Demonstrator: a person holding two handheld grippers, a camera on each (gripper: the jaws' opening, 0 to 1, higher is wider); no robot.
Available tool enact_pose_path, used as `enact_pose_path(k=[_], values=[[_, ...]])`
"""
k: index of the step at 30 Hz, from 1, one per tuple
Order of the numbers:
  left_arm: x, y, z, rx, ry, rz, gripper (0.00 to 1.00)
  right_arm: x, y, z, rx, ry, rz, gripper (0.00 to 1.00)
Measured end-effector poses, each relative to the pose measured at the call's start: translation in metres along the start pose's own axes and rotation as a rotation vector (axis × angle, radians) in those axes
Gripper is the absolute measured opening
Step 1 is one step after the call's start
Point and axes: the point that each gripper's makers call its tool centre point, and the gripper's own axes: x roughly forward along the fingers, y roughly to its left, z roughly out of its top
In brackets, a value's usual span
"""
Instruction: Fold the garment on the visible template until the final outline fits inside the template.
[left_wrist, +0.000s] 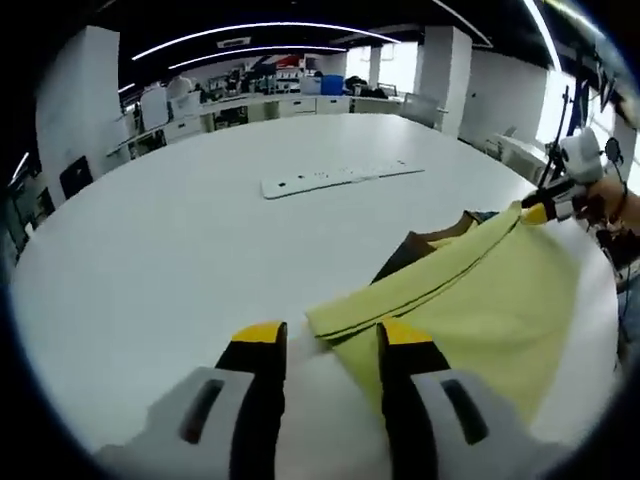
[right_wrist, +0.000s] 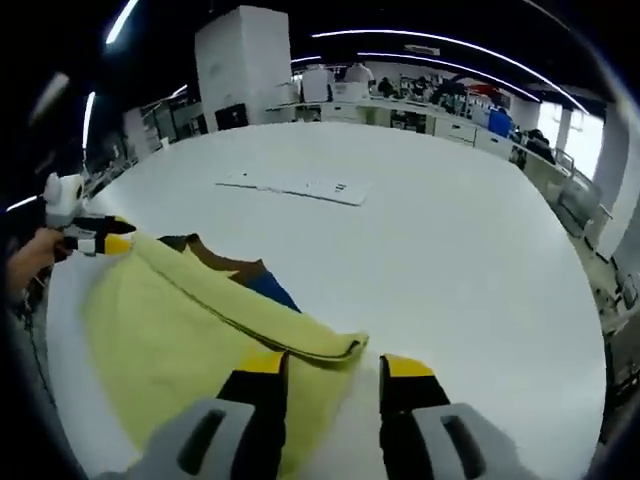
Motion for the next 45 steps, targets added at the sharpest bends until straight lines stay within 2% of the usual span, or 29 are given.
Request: enact_pose_path(k=[3,6,7,9,12,13,15,17,18,20,21,23,28,32,38,42,45], values=[[0.005,0.0,-0.003,0.103,0.022,0.021,0.34,0.005,-0.001,0.001,-0.019,-0.016,-0.01,0.34],[0.015,0.001,-0.005,0.104,0.031,0.021,0.33,0.015,-0.008,0.003,-0.021,-0.023,-0.022,0.33],[0.017,0.003,0.0,0.094,0.007,0.032,0.32,0.017,-0.01,0.004,-0.016,-0.028,-0.029,0.33],[0.022,0.008,0.004,0.094,0.009,0.055,0.31,0.022,-0.016,0.009,0.033,-0.058,-0.051,0.31],[0.027,0.014,0.008,0.07,0.002,0.082,0.3,0.027,-0.021,0.016,0.096,-0.083,-0.06,0.31],[0.027,0.015,0.008,0.067,0.002,0.09,0.29,0.028,-0.022,0.016,0.14,-0.085,-0.063,0.31],[0.029,0.022,0.01,0.039,-0.009,0.129,0.29,0.031,-0.027,0.019,0.194,-0.106,-0.08,0.31],[0.029,0.026,0.01,0.014,-0.005,0.157,0.31,0.032,-0.031,0.018,0.211,-0.104,-0.095,0.31],[0.028,0.031,0.01,-0.025,-0.01,0.19,0.33,0.032,-0.032,0.017,0.219,-0.1,-0.103,0.32],[0.028,0.032,0.011,-0.067,-0.021,0.182,0.36,0.032,-0.033,0.017,0.228,-0.1,-0.109,0.32],[0.026,0.035,0.011,-0.089,-0.025,0.198,0.37,0.032,-0.033,0.016,0.241,-0.096,-0.11,0.33],[0.024,0.04,0.011,-0.097,-0.025,0.205,0.4,0.031,-0.032,0.016,0.246,-0.097,-0.108,0.35],[0.017,0.038,0.01,-0.176,-0.04,0.191,0.48,0.026,-0.03,0.018,0.258,-0.101,-0.092,0.4],[0.01,0.039,0.007,-0.2,-0.043,0.193,0.58,0.019,-0.026,0.019,0.273,-0.106,-0.07,0.47],[-0.004,0.033,0.008,-0.173,-0.064,0.168,0.67,0.004,-0.012,0.019,0.249,-0.102,-0.008,0.56],[-0.015,0.023,0.008,-0.123,-0.076,0.131,0.72,-0.009,0.001,0.011,0.203,-0.073,0.034,0.57],[-0.022,0.019,0.002,-0.083,-0.058,0.118,0.74,-0.018,0.01,0.004,0.193,-0.059,0.056,0.58]])
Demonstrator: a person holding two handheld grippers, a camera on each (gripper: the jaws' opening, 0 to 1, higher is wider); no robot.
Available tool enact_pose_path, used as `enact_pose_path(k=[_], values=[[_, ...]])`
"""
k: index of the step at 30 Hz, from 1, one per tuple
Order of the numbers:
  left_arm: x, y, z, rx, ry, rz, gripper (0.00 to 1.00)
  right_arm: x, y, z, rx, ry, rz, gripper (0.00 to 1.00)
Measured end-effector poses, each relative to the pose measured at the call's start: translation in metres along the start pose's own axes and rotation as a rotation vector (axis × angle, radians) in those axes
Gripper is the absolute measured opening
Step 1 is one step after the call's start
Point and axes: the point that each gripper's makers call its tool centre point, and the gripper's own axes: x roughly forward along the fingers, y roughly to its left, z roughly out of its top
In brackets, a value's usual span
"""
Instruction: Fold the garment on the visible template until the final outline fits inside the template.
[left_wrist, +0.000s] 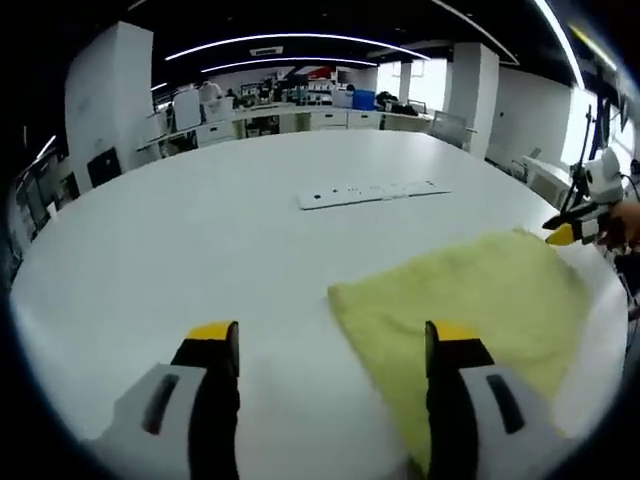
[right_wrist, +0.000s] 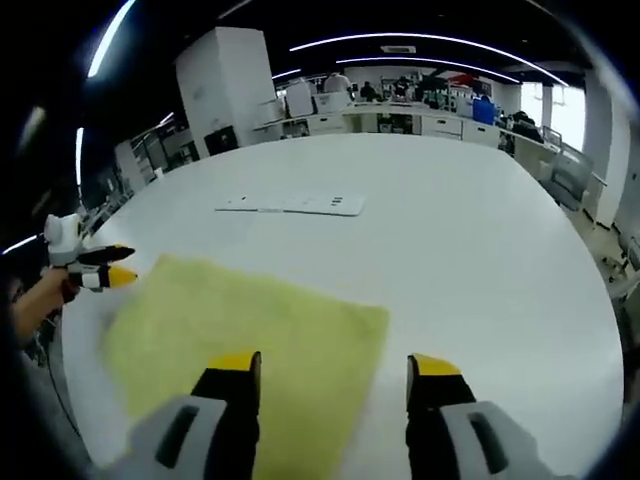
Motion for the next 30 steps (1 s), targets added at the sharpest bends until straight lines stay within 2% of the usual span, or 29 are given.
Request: enact_pose_path(k=[8,11,15,18,26,30], values=[[-0.027,-0.013,-0.012,0.035,-0.003,-0.084,0.77,-0.029,0.026,-0.021,-0.019,0.036,0.074,0.57],[-0.036,-0.019,-0.023,0.072,0.01,-0.122,0.76,-0.038,0.037,-0.026,0.002,0.043,0.119,0.57],[-0.045,-0.028,-0.032,0.053,0.009,-0.186,0.72,-0.049,0.044,-0.034,-0.005,0.054,0.151,0.56],[-0.055,-0.036,-0.043,0.034,0.034,-0.229,0.68,-0.056,0.045,-0.042,-0.028,0.074,0.154,0.54],[-0.069,-0.046,-0.061,0.066,0.061,-0.255,0.61,-0.071,0.047,-0.066,-0.068,0.109,0.155,0.47],[-0.074,-0.051,-0.066,0.05,0.069,-0.266,0.56,-0.077,0.049,-0.076,-0.062,0.122,0.164,0.44]])
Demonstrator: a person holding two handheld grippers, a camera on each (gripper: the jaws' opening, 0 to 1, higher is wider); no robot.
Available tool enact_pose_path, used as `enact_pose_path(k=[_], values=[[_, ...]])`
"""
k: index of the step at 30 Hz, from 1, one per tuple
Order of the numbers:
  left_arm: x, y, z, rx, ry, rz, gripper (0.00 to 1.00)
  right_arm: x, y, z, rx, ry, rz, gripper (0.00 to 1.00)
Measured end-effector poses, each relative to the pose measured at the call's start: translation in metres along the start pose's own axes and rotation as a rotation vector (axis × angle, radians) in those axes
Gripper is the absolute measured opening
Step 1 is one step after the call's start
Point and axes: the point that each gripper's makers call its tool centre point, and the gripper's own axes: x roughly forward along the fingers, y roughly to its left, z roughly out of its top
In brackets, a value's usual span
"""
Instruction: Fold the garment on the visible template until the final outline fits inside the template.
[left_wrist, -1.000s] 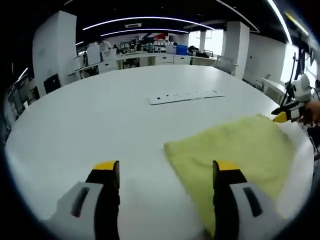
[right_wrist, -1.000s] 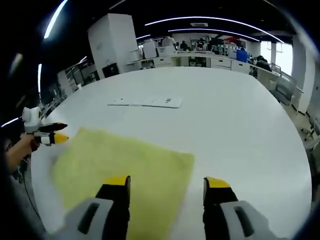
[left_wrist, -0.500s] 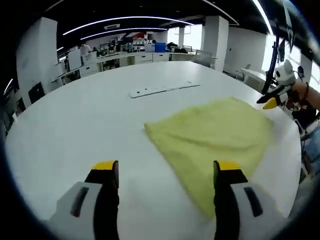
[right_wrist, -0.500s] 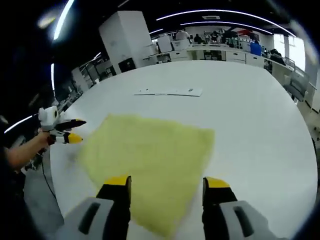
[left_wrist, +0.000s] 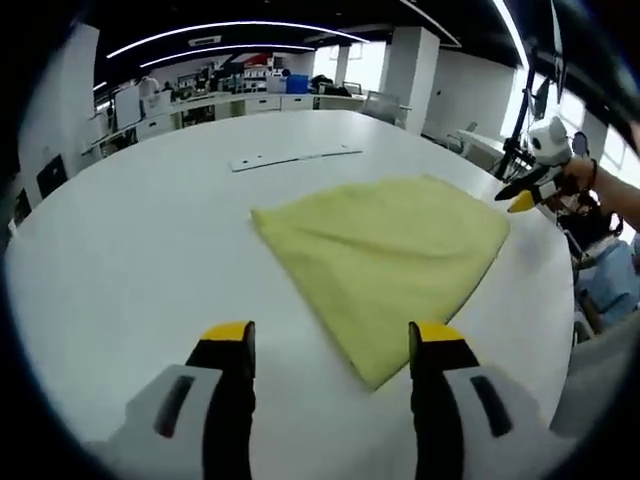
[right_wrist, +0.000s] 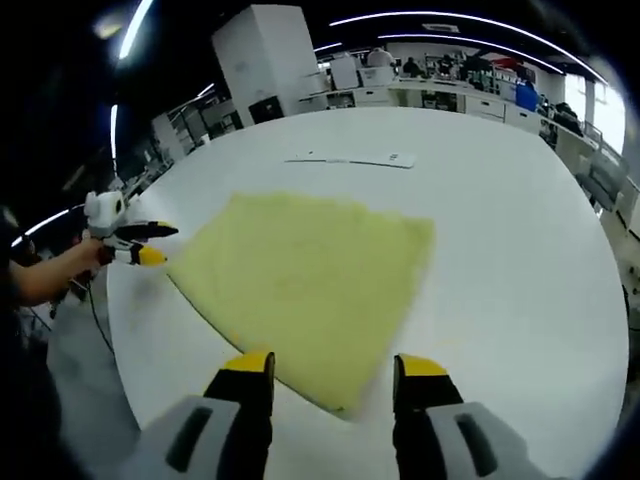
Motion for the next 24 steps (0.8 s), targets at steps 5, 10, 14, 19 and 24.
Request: enact_pose_path(k=[5,10,14,19,24], values=[[-0.003,-0.009,-0.007,-0.002,0.011,-0.021,0.48,-0.004,0.006,-0.013,-0.011,0.017,0.011,0.36],[-0.004,-0.012,-0.013,0.015,0.035,-0.02,0.45,-0.005,0.009,-0.028,-0.045,0.061,0.003,0.3],[-0.005,-0.015,-0.017,0.022,0.038,-0.02,0.42,-0.003,0.004,-0.037,-0.069,0.081,-0.031,0.26],[-0.006,-0.018,-0.023,-0.001,0.038,-0.031,0.33,0.0,0.001,-0.042,-0.056,0.069,-0.057,0.16],[-0.006,-0.02,-0.03,0.004,0.054,-0.031,0.28,0.002,-0.006,-0.041,-0.029,0.039,-0.093,0.09]])
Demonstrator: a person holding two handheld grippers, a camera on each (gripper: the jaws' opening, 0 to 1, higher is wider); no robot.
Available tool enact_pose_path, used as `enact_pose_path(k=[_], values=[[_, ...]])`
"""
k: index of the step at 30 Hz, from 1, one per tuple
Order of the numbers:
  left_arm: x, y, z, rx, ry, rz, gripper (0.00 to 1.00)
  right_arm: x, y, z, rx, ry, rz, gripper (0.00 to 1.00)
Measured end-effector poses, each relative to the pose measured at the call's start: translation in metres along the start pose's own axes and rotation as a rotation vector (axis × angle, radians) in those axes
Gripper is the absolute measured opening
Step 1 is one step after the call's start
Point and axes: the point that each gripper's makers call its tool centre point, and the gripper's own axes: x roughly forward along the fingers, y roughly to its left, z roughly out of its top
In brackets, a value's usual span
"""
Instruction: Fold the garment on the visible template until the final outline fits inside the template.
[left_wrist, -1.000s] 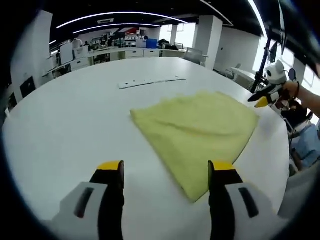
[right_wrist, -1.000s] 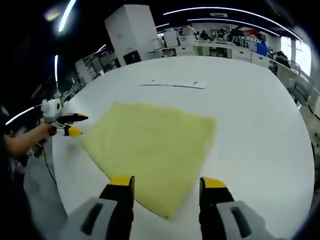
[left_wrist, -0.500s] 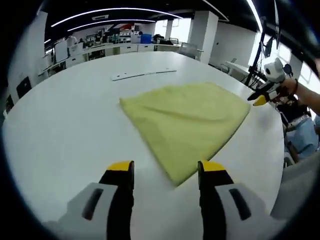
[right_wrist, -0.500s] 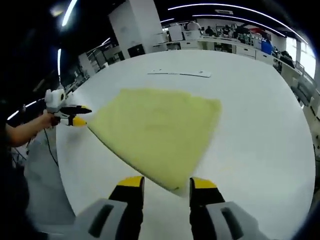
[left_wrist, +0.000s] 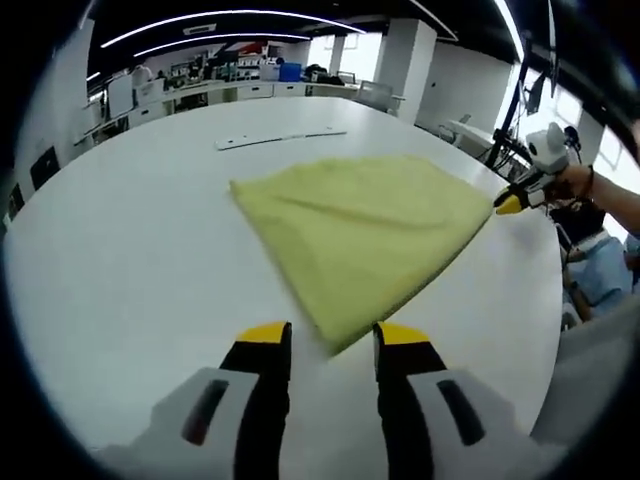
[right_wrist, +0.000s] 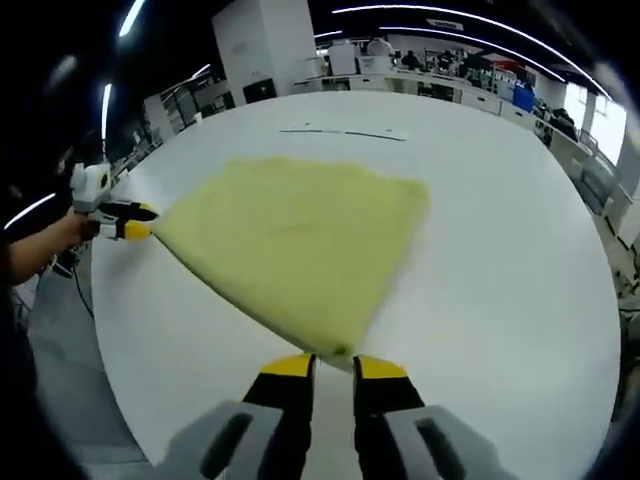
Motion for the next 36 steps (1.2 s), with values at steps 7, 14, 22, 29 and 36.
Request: enact_pose_path(k=[7,14,22,29,36], values=[[0.002,-0.001,-0.004,-0.018,0.0,0.0,0.2,0.004,-0.003,-0.001,0.009,-0.001,-0.007,0.02],[0.002,-0.001,-0.006,-0.003,0.011,0.01,0.07,0.004,-0.004,-0.002,0.002,0.0,-0.007,0.0],[0.002,0.0,-0.004,-0.012,0.001,0.016,0.03,-0.003,-0.008,0.002,-0.015,-0.016,-0.024,0.0],[0.002,-0.001,-0.003,-0.019,-0.001,0.01,0.02,-0.007,-0.007,0.004,-0.028,-0.013,-0.014,0.0],[0.001,-0.001,-0.003,-0.019,-0.005,0.009,0.01,-0.006,-0.005,-0.002,-0.042,0.011,-0.009,0.0]])
